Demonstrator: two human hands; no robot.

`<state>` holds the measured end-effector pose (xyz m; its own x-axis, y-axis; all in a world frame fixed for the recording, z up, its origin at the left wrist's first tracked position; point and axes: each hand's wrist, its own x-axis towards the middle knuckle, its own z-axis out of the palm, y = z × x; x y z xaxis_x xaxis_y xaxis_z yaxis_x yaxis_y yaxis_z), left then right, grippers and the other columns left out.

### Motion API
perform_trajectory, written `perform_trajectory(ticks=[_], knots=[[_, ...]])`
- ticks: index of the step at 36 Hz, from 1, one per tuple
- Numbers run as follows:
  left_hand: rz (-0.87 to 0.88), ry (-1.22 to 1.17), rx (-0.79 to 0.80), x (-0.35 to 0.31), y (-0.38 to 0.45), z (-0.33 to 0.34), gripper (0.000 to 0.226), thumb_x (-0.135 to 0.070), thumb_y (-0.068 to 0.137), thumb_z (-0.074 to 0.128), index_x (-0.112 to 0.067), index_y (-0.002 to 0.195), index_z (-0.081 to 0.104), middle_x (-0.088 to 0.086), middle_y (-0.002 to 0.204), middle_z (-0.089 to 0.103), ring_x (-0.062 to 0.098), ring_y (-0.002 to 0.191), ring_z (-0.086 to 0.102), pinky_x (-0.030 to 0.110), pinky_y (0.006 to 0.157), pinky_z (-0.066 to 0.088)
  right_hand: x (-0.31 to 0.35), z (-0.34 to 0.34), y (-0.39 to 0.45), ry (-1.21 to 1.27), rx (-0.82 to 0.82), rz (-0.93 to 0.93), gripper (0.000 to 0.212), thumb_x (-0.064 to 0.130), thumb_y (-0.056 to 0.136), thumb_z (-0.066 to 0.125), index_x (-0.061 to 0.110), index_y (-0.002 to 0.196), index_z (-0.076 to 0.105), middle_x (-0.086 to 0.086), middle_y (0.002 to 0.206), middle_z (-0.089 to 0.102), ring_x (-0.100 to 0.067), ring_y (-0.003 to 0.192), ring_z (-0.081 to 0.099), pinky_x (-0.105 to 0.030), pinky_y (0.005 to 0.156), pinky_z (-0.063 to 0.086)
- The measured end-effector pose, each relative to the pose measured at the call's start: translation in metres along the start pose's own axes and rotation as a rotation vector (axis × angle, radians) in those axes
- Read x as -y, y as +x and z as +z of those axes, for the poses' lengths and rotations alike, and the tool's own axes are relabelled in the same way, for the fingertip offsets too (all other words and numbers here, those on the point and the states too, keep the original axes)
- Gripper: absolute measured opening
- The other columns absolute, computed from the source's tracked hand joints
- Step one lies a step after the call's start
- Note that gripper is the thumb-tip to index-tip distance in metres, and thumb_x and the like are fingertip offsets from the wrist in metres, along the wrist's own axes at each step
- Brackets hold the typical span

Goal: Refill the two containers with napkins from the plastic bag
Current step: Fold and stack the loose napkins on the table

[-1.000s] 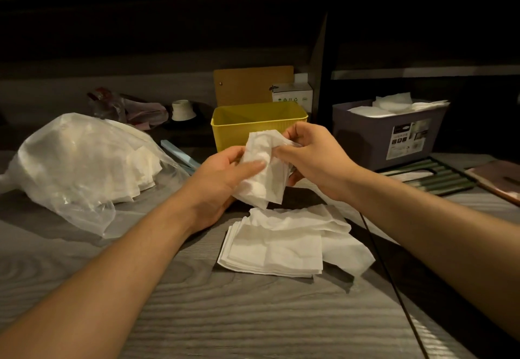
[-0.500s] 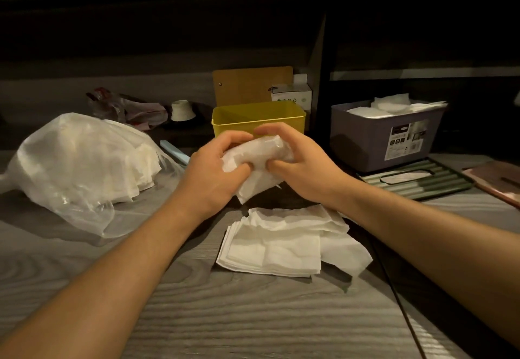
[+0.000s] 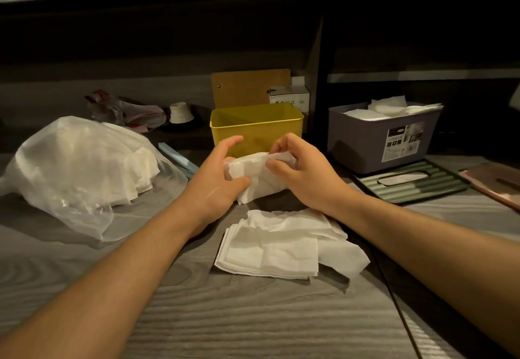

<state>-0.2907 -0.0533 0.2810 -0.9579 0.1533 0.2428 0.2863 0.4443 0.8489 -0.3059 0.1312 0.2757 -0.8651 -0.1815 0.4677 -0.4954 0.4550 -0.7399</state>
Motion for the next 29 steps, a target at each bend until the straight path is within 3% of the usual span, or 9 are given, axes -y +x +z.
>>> perform_trajectory(ticks=[5,9,12,17,21,25,29], knots=[[-0.018,-0.229,-0.045,0.000,0.000,-0.002,0.058,0.000,0.094,0.063,-0.030,0.141,0.047,0.002,0.122,0.066,0.018,0.106,0.068,0.033,0.082,0.062,0.000,-0.006,0.003,0.089,0.146,0.074,0.050,0.021,0.088,0.076,0.027,0.132,0.054,0.009,0.126,0.059,-0.011,0.115,0.058,-0.030,0.094,0.055],[-0.082,-0.374,-0.064,-0.002,0.002,-0.005,0.036,-0.001,0.097,0.058,-0.022,0.125,0.059,0.003,0.118,0.070,0.021,0.112,0.067,0.040,0.088,0.061,0.001,-0.013,0.003,0.249,0.262,0.174,0.020,0.021,0.085,0.078,0.019,0.104,0.071,0.001,0.100,0.072,-0.014,0.094,0.070,-0.033,0.084,0.060],[-0.107,-0.455,-0.048,-0.005,0.001,-0.002,0.027,-0.010,0.100,0.054,-0.023,0.122,0.062,0.001,0.119,0.070,0.019,0.111,0.067,0.039,0.089,0.060,-0.001,-0.014,0.004,0.330,0.251,0.182,0.013,0.020,0.085,0.078,0.019,0.094,0.068,-0.001,0.097,0.070,-0.019,0.095,0.070,-0.035,0.083,0.060],[-0.039,-0.411,-0.063,-0.006,0.000,0.006,0.022,-0.039,0.096,0.057,-0.031,0.116,0.061,-0.006,0.111,0.072,0.012,0.100,0.071,0.026,0.077,0.061,0.003,-0.013,0.004,0.332,0.261,0.165,0.015,0.019,0.085,0.078,0.019,0.095,0.066,0.002,0.094,0.070,-0.013,0.092,0.071,-0.027,0.079,0.058],[-0.084,-0.488,-0.159,-0.008,0.003,0.008,0.022,-0.039,0.101,0.051,-0.025,0.112,0.065,-0.002,0.103,0.075,0.016,0.091,0.074,0.029,0.064,0.061,0.001,-0.015,0.005,0.502,0.321,0.235,0.009,0.019,0.088,0.073,0.016,0.095,0.068,-0.003,0.098,0.072,-0.021,0.096,0.071,-0.033,0.085,0.057],[-0.121,-0.483,-0.214,-0.009,0.004,0.005,0.026,-0.043,0.103,0.047,-0.024,0.108,0.065,0.004,0.106,0.073,0.019,0.091,0.072,0.026,0.055,0.054,0.001,-0.019,0.007,0.715,0.354,0.315,0.018,0.014,0.092,0.063,0.005,0.108,0.067,-0.013,0.111,0.072,-0.027,0.106,0.070,-0.031,0.087,0.058],[-0.150,-0.520,-0.182,-0.010,0.005,0.005,0.028,-0.041,0.104,0.047,-0.020,0.109,0.064,0.006,0.100,0.072,0.013,0.079,0.070,0.024,0.051,0.051,0.002,-0.015,0.007,0.772,0.319,0.322,0.009,0.010,0.093,0.061,0.007,0.099,0.067,-0.013,0.109,0.072,-0.028,0.105,0.069,-0.035,0.087,0.059]])
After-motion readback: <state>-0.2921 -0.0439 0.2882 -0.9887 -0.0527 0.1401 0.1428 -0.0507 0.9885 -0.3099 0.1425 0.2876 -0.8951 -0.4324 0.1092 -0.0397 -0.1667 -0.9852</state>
